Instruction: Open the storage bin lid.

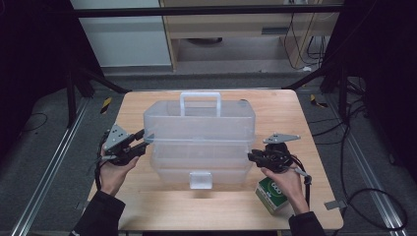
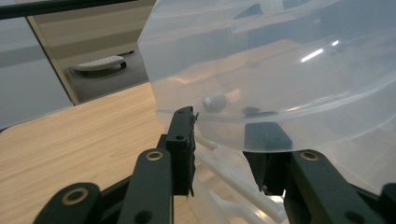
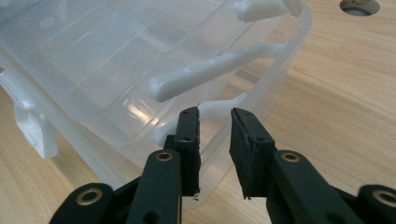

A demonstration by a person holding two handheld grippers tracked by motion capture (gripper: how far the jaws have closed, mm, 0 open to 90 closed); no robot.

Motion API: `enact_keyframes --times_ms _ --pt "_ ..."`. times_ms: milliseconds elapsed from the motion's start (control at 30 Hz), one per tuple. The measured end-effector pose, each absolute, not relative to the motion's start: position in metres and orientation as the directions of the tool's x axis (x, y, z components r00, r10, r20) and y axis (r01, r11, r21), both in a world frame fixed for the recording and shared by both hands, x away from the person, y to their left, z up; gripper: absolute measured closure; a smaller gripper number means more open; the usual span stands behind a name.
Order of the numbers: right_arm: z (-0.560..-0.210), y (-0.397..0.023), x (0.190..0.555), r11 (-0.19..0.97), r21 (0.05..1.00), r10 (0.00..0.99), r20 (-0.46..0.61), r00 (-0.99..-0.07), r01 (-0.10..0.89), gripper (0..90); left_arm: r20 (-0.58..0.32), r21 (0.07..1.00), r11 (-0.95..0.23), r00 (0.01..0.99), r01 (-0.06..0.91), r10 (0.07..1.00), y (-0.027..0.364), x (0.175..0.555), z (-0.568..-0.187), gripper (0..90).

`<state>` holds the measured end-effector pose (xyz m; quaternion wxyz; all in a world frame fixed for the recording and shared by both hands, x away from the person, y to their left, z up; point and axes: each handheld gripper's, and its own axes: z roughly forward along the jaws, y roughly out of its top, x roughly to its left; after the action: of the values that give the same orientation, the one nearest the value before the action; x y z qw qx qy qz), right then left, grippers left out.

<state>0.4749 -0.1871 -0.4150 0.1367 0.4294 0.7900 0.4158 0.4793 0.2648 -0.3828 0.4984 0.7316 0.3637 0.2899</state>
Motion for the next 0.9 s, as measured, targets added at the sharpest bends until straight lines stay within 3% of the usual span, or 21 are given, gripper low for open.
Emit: enact_keyframes --times_ms 900 --pt "-0.415 -0.187 0.474 0.267 0.767 0.801 0.160 -0.578 0.583 74.6 0.071 0.958 -0.204 0.523 0.203 0.850 0.259 0.502 -0.354 68.1"
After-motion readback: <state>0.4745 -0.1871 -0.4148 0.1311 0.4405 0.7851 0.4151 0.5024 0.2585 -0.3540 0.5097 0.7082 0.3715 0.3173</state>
